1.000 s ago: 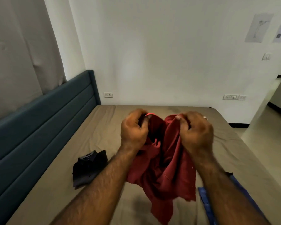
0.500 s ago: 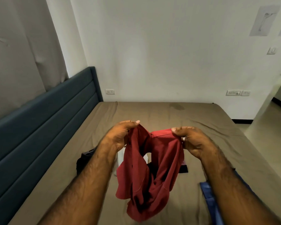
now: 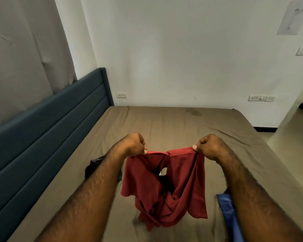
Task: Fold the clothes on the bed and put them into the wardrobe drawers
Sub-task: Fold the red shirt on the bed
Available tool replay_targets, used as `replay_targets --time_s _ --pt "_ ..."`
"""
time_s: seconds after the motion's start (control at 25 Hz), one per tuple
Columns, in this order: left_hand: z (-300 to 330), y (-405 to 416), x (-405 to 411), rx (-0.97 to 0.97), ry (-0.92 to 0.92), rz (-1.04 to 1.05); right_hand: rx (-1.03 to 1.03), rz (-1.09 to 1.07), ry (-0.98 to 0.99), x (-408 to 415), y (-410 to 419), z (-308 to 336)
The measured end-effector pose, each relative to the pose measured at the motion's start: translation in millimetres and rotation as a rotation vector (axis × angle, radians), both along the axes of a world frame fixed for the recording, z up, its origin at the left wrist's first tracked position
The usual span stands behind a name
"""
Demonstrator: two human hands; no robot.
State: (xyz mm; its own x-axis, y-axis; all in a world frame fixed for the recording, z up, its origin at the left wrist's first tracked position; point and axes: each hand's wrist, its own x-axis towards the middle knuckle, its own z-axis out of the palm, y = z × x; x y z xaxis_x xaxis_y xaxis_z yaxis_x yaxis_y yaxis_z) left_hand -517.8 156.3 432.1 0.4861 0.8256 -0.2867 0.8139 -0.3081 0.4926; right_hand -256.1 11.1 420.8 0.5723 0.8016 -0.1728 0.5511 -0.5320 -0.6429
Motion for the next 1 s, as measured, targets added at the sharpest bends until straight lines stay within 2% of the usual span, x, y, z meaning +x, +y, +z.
replay_targets --time_s 0.08,0.12,0.16,0.2,0.28,0.36,0.48,0.6,0.68,0.72,0.84,0.92,0.96,1.0 --pt "-1.2 -10.5 6.5 0.221 0.26 0.019 -0.068 -0.018 -0.137 -4.7 0.6 -0.2" --pt "-1.1 -16.9 9.3 0.317 0.29 0.04 -0.072 -0.01 -0.174 -7.1 0.3 -1.3" --pt "-4.3 -18.5 11.2 0.366 0.218 0.063 -0.049 0.021 -0.13 -9.3 -0.7 -1.8" --pt "-9.2 -16.8 12.0 0.314 0.038 0.095 0.019 0.063 0.032 -10.6 -2.1 -2.6" --pt "-16.4 -16.0 11.8 -0.05 -0.477 0.15 0.171 0.122 0.551 -16.5 -8.4 -0.4" --pt "-19.4 -22.1 11.3 -0.379 -0.781 0.141 0.283 0.123 0.883 -19.3 -11.9 -1.2" --pt "-22.6 -33.4 17.9 -0.564 -0.979 0.182 0.336 0.086 1.106 -27.6 -7.9 -6.2" --pt "-22.6 -42.9 24.3 -0.598 -1.031 0.243 0.354 0.066 1.239 -39.0 -5.6 -7.1" --pt "-22.4 -45.6 24.5 -0.592 -1.033 0.259 0.367 0.064 1.164 -42.2 -7.9 -6.5" --pt "-21.7 -44.0 23.8 -0.581 -1.028 0.271 0.35 0.078 1.03 -41.0 -9.1 -6.5" --pt "-16.7 -35.9 17.4 -0.492 -0.994 0.322 0.173 0.162 0.411 -31.5 -9.5 -11.8" --pt "-15.2 -31.4 15.4 -0.4 -0.895 0.338 0.008 0.197 0.111 -27.1 -9.1 -14.9" --pt "-16.8 -33.2 15.9 -0.361 -0.832 0.328 -0.044 0.211 0.054 -27.0 -11.6 -13.1" --pt "-19.2 -35.3 17.2 -0.333 -0.768 0.303 -0.057 0.222 0.085 -26.6 -12.8 -12.3"
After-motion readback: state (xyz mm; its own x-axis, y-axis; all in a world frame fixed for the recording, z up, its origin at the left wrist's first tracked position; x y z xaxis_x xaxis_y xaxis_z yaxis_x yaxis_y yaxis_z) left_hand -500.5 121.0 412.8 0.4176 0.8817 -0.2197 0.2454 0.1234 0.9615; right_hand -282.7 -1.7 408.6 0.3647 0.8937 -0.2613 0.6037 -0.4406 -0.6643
